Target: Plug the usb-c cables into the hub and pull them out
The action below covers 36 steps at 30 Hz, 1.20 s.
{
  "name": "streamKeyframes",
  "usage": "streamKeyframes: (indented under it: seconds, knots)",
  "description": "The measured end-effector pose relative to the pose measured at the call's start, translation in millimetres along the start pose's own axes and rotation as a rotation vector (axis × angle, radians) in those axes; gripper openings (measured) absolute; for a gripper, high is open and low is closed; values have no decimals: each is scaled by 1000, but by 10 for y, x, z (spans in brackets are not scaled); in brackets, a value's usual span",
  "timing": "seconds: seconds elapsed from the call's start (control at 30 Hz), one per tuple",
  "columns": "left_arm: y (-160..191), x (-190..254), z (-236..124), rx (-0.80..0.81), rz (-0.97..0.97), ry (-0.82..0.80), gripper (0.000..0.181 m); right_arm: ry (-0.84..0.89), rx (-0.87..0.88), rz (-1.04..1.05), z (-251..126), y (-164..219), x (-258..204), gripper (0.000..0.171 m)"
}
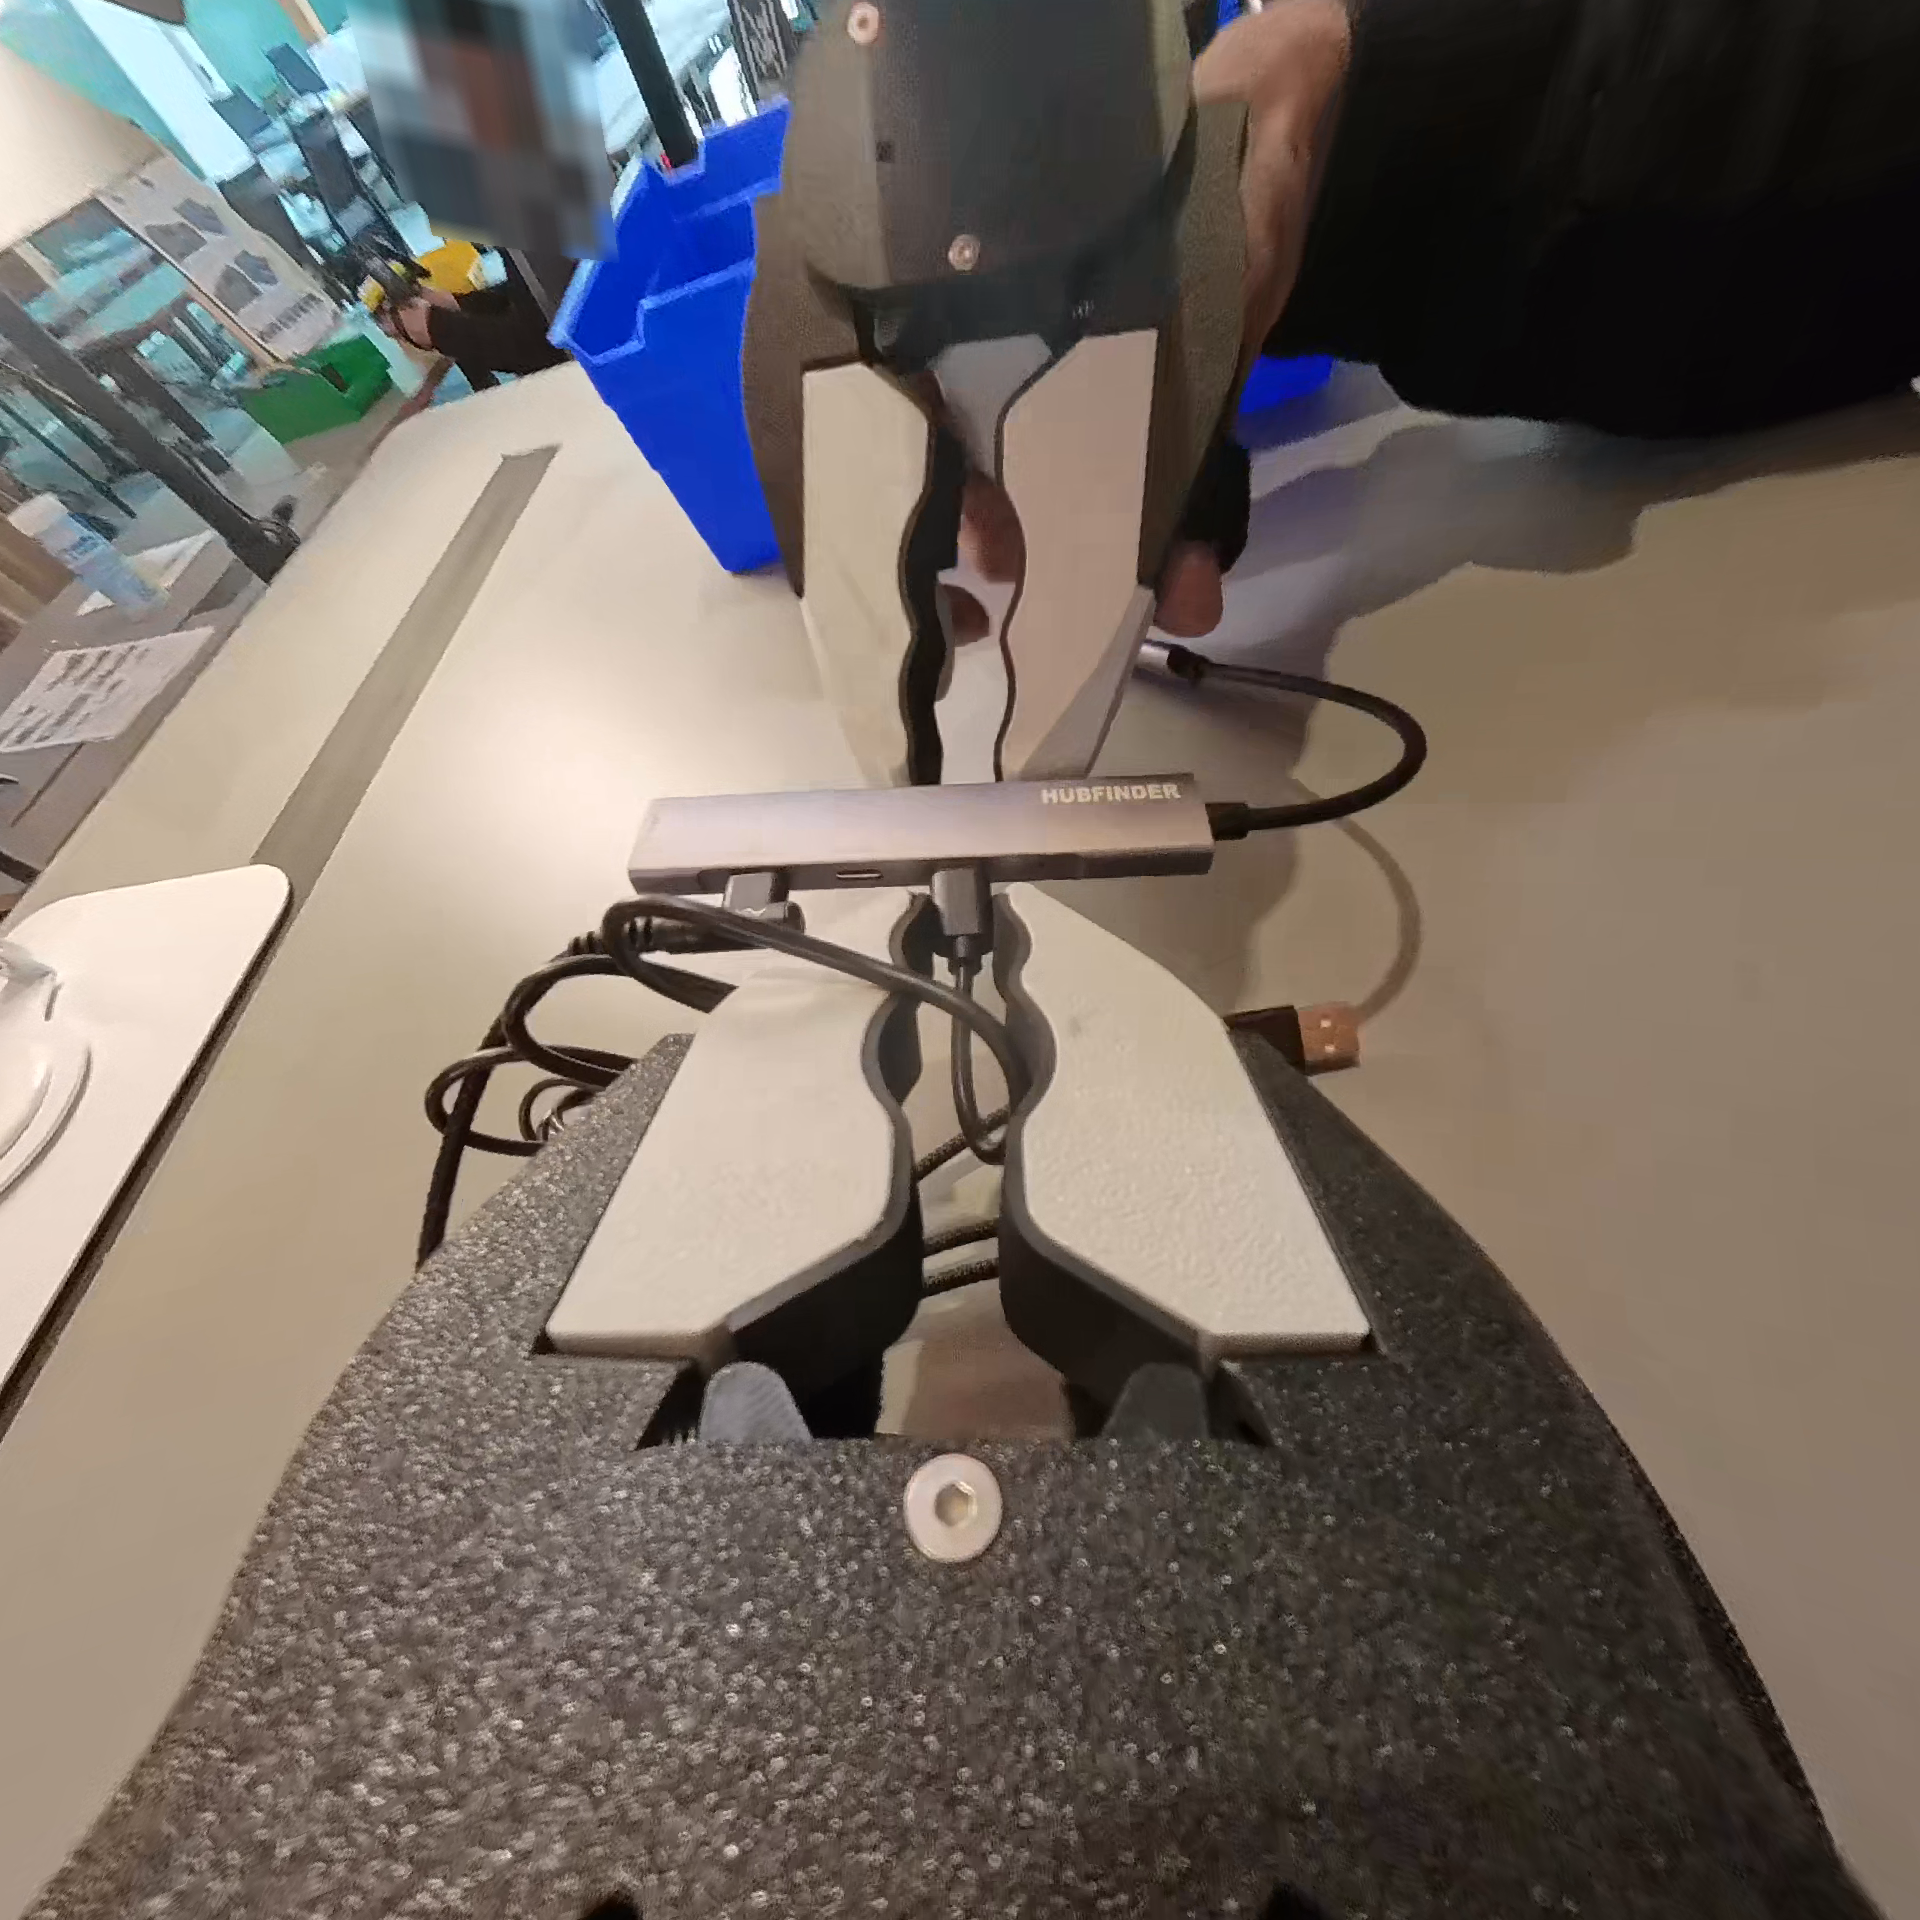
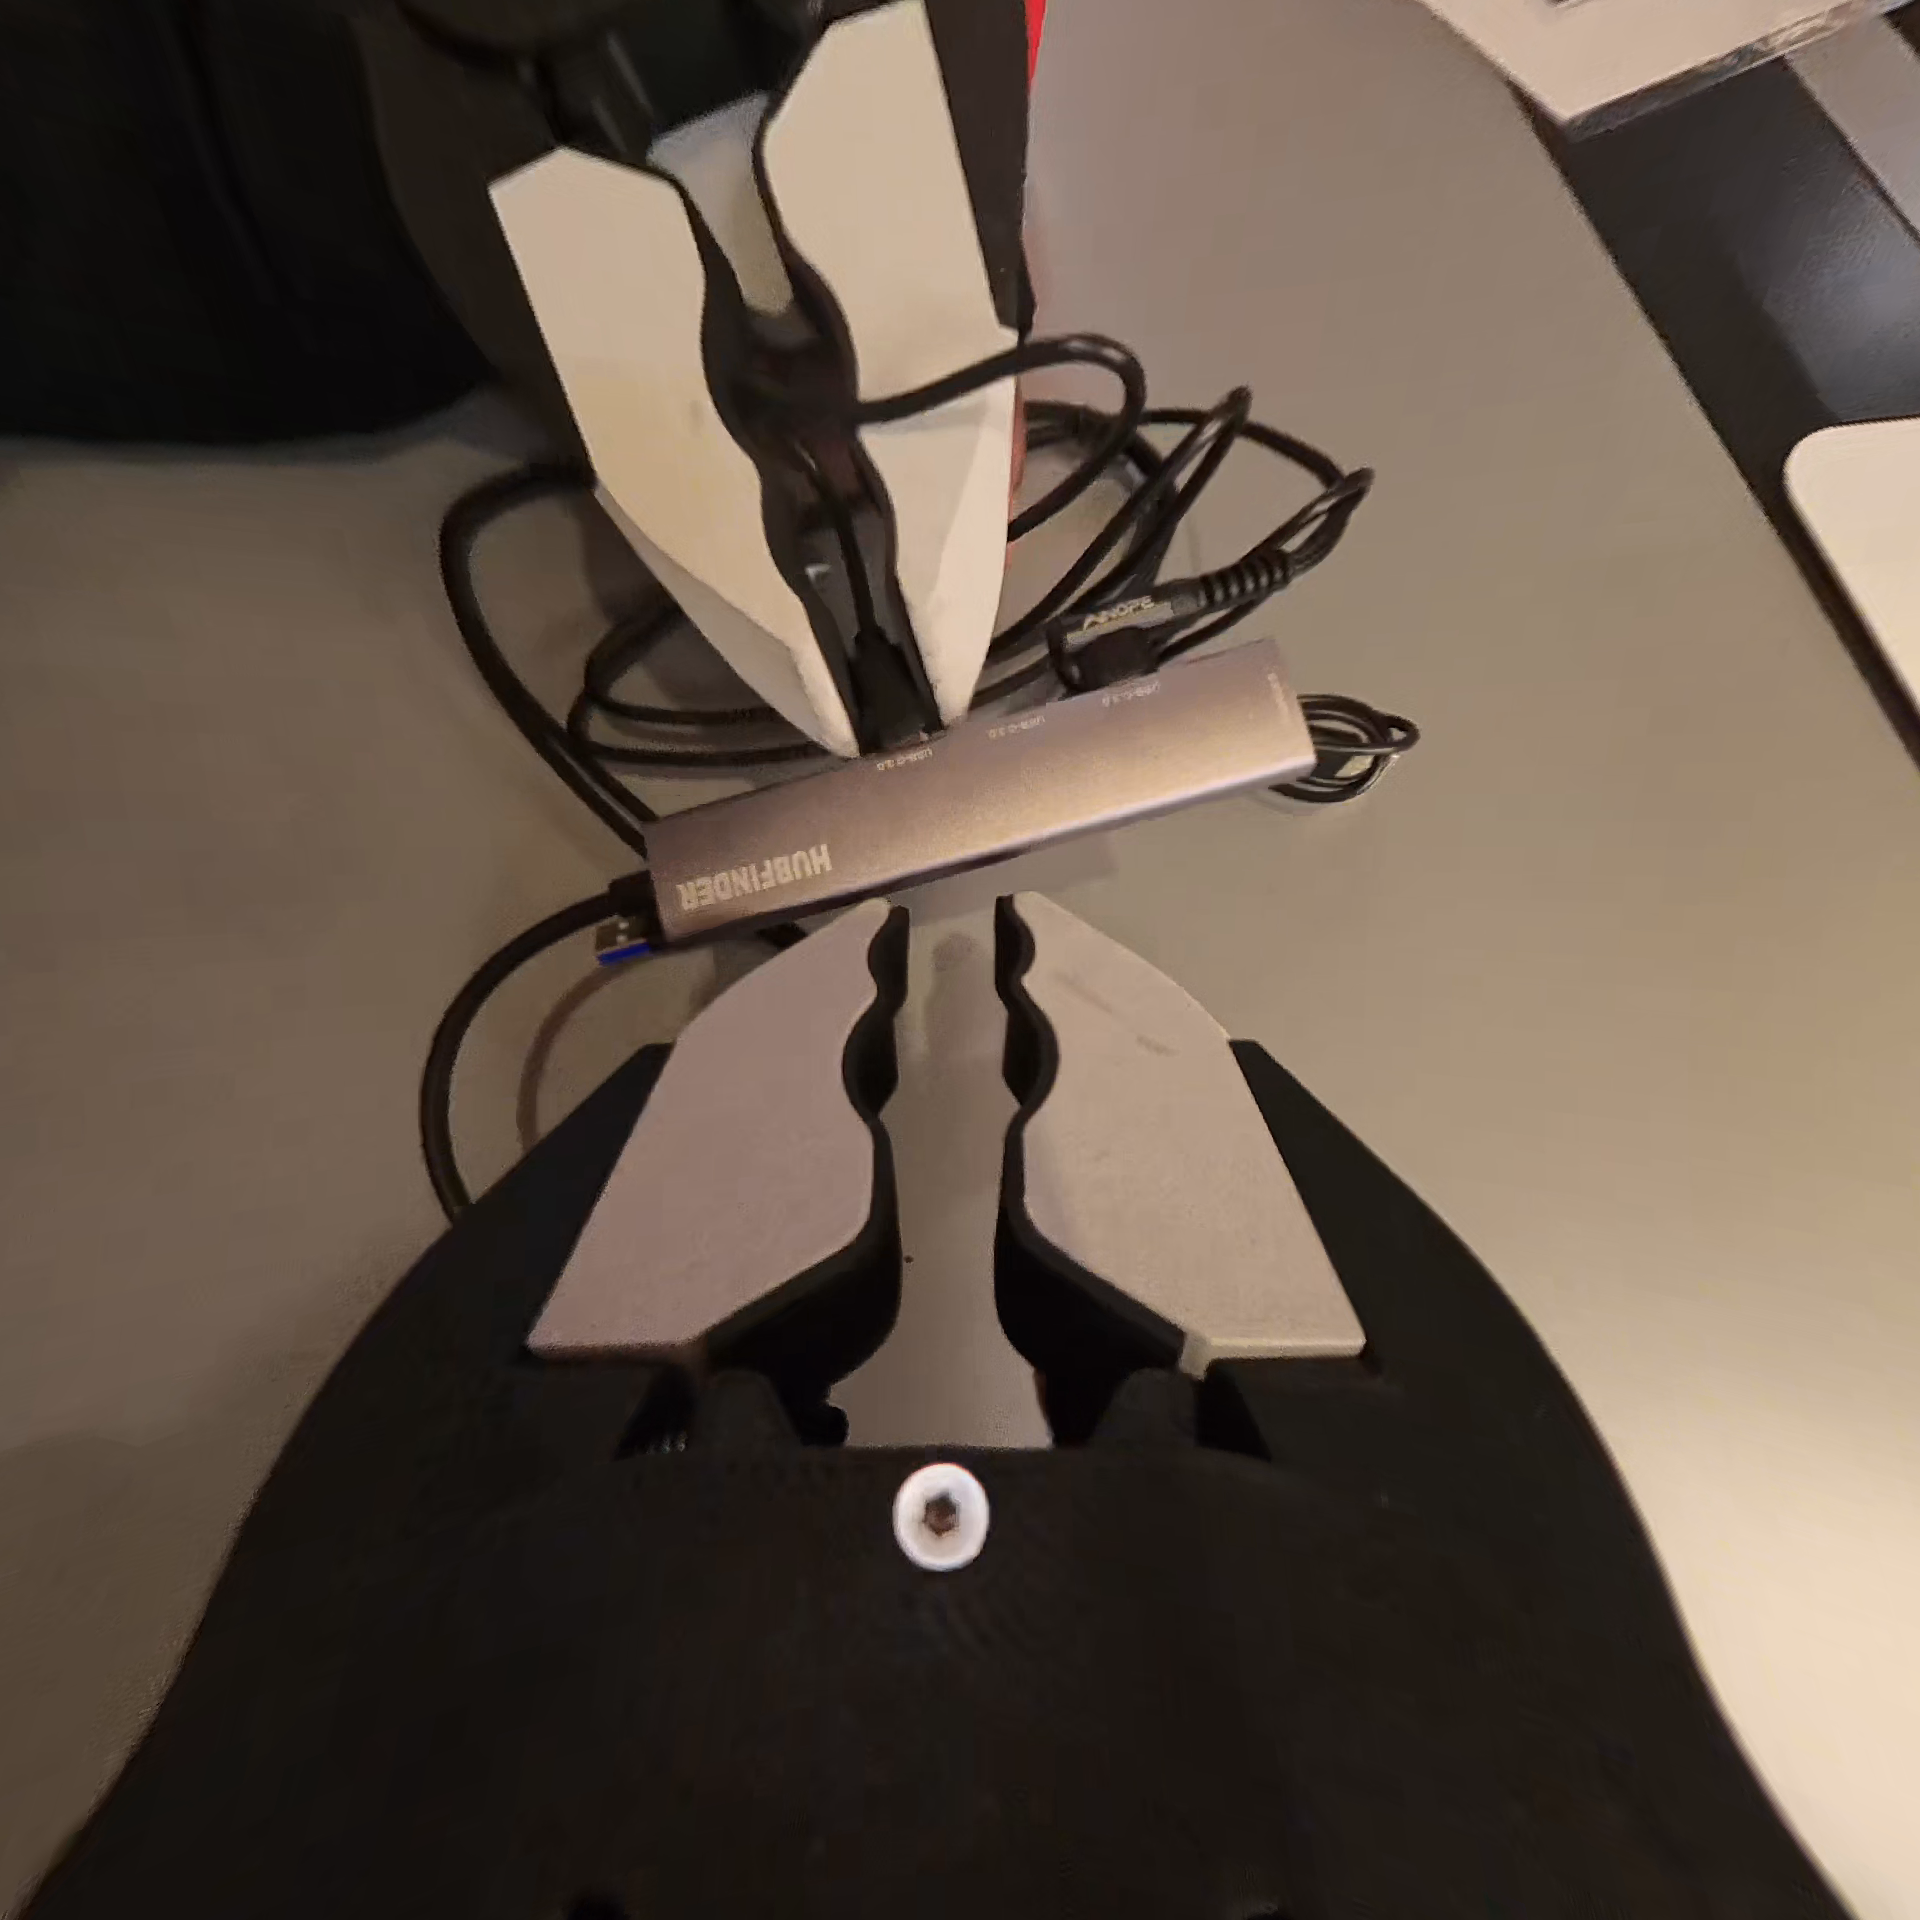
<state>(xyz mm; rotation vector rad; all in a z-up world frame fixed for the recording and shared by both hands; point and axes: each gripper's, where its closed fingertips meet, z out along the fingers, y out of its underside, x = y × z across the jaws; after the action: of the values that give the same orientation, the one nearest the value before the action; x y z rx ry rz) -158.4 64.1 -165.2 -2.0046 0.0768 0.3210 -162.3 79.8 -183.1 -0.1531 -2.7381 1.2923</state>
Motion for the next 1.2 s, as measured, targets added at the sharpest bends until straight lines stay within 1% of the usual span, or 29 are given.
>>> streamKeyframes:
  seconds: [0.13,0.23,0.27,0.37,0.43,0.47,0.57,0.63,0.7,0.77,0.8,0.9,0.97,1.1,1.2]
  knots:
    - [134,28,66,-64,-23,20,11,-49,-114,-88,175,177,-30,7]
    - [90,98,130,-41,-49,62,11,-50,-181,-191,332,269,-57,0]
    - [106,102,142,-63,-54,63,11,-39,-200,-219,372,295,-55,0]
    - [195,116,161,-148,-45,57,11,-54,-184,-215,382,254,-90,0]
    - [172,146,191,-165,-48,60,11,-71,-155,-212,364,169,-128,0]
    - [122,165,206,-161,-49,68,11,-74,-175,-218,375,173,-140,0]
    - [79,137,199,-221,-47,44,11,-30,-213,-218,423,195,-91,0]
    - [47,106,126,-210,-74,28,11,-1,-210,-183,393,214,-29,0]
    - [60,74,28,-205,-87,1,11,47,-179,-160,303,205,53,4]
    - [21,46,-69,-159,-114,-26,11,99,-133,-133,190,181,132,10]
    - [-21,35,-115,-121,-146,-37,11,148,-88,-154,122,134,178,14]
    - [-131,35,-252,-26,-229,-66,11,291,89,-314,-106,-101,180,18]
    - [-189,86,-331,21,-279,-67,11,355,175,-444,-221,-245,86,25]
    - [-301,257,-428,98,-379,-27,11,444,217,-654,-325,-447,-84,31]
    - [-412,387,-437,154,-441,-2,11,431,206,-761,-295,-526,-261,34]
